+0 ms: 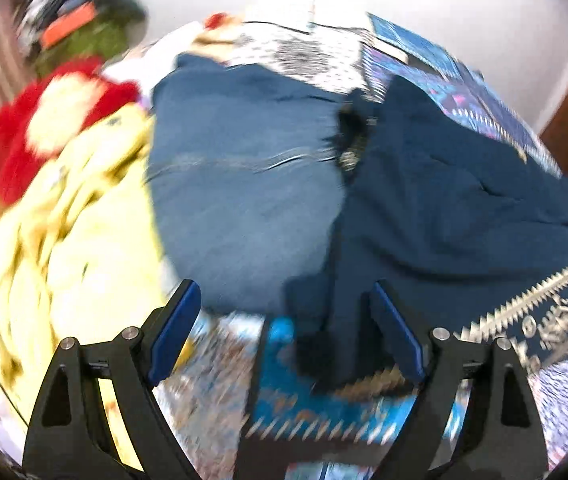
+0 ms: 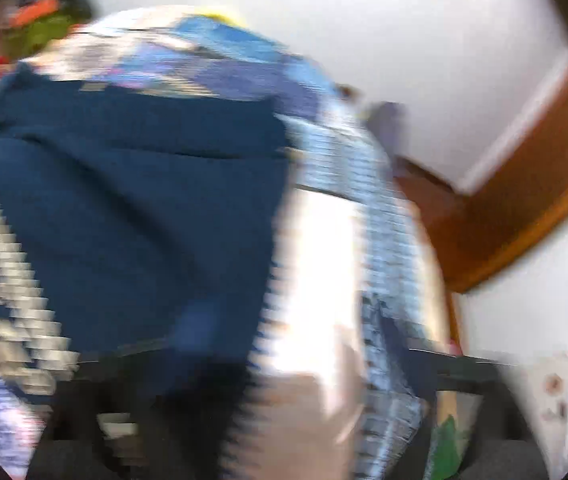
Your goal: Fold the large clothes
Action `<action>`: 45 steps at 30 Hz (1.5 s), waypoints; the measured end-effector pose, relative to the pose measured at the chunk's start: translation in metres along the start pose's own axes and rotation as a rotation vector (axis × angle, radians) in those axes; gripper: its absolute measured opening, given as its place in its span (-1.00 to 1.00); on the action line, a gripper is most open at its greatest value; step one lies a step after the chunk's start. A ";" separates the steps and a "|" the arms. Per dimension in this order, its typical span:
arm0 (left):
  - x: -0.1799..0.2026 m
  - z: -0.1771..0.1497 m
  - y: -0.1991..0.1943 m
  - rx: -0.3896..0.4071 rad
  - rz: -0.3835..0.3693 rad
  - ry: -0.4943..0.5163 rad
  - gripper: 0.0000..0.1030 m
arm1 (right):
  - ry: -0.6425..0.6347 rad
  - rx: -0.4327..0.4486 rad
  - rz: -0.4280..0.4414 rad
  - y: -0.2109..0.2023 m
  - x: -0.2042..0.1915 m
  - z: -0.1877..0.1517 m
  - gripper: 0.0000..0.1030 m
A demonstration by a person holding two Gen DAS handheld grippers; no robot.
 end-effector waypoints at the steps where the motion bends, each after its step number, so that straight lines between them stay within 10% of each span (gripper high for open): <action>1: -0.006 -0.005 -0.006 0.003 -0.016 -0.029 0.70 | 0.042 -0.031 0.041 0.005 0.009 -0.006 0.99; 4: -0.017 -0.022 -0.022 0.000 -0.085 -0.103 0.70 | 0.247 -0.137 0.199 0.012 0.037 -0.022 0.99; 10: 0.015 -0.049 -0.024 -0.056 -0.288 -0.189 0.70 | 0.285 -0.104 0.179 -0.014 0.062 -0.015 0.99; 23: 0.079 -0.060 0.027 -0.174 -0.662 -0.459 0.70 | 0.153 0.000 0.367 -0.067 -0.038 0.027 0.99; 32: 0.084 -0.022 0.048 -0.033 -0.510 -0.454 0.60 | 0.119 -0.003 0.455 -0.061 -0.085 0.047 0.99; 35: 0.082 -0.012 0.047 0.017 -0.414 -0.440 0.12 | 0.123 0.009 0.467 -0.060 -0.092 0.057 0.99; 37: 0.080 -0.008 0.038 0.052 -0.392 -0.454 -0.61 | 0.122 0.027 0.466 -0.062 -0.096 0.066 0.99; 45: 0.092 0.024 -0.037 0.250 -0.326 -0.336 -0.78 | 0.076 0.064 0.444 -0.063 -0.134 0.082 0.99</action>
Point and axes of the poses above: each gripper's, at about its wrist camera, not at the fingertips, and y roughly the way its jaws point, x to its right, z to its top, the point moved 8 cm from there along y, roughly the way its jaws point, and after that the axes turned 3 degrees about y, right-handed, at the moved point
